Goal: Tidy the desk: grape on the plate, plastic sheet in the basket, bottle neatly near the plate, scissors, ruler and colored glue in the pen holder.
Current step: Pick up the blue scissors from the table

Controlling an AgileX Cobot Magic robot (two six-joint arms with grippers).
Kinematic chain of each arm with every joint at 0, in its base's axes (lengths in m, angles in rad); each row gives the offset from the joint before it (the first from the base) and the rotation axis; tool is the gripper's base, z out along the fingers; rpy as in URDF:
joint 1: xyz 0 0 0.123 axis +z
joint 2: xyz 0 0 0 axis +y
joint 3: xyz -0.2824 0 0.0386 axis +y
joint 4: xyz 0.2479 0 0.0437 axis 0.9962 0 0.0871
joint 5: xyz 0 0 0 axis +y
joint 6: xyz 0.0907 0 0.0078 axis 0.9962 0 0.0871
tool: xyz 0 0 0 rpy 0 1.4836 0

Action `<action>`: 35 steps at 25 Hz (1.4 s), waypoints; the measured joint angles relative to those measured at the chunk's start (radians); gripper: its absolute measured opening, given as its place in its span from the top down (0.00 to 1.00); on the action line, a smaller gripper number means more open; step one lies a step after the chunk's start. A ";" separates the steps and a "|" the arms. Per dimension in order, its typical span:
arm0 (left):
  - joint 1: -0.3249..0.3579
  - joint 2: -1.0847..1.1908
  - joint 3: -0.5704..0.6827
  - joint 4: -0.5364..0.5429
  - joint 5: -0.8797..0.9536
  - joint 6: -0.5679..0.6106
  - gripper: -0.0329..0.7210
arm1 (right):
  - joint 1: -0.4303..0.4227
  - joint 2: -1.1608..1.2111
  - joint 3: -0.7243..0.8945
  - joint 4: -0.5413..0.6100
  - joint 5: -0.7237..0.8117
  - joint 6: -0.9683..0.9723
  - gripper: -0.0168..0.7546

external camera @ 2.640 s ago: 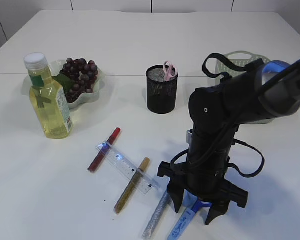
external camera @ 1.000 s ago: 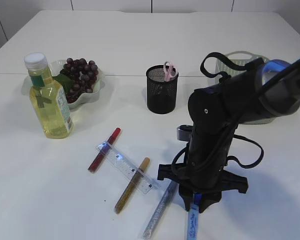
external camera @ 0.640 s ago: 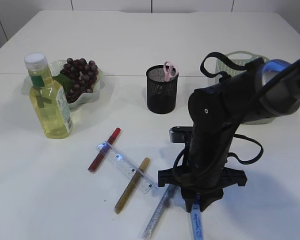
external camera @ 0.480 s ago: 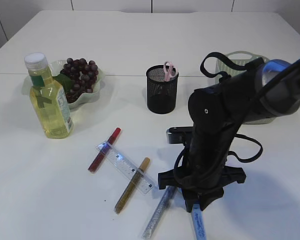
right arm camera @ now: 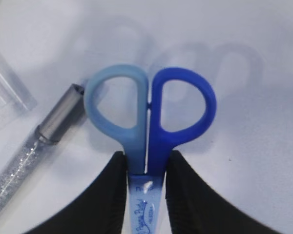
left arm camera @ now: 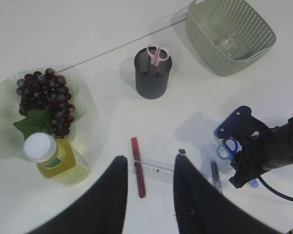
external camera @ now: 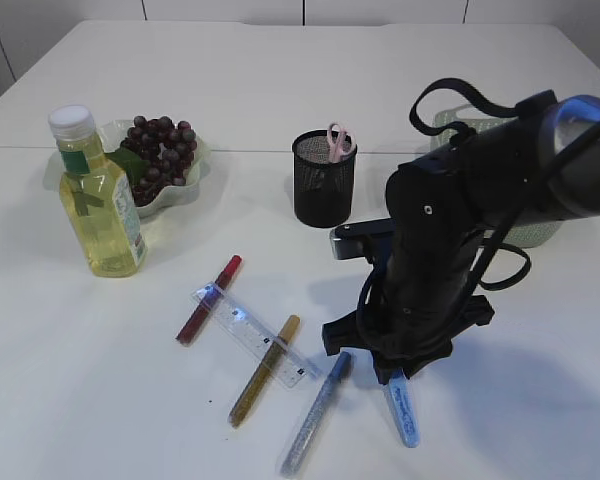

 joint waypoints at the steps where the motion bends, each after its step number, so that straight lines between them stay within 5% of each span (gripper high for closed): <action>1: 0.000 0.000 0.000 0.000 0.000 0.000 0.64 | 0.000 -0.005 0.000 -0.009 0.000 0.000 0.69; 35: 0.000 0.000 0.000 0.000 0.000 0.000 0.64 | 0.000 -0.014 0.002 -0.133 -0.058 0.070 0.69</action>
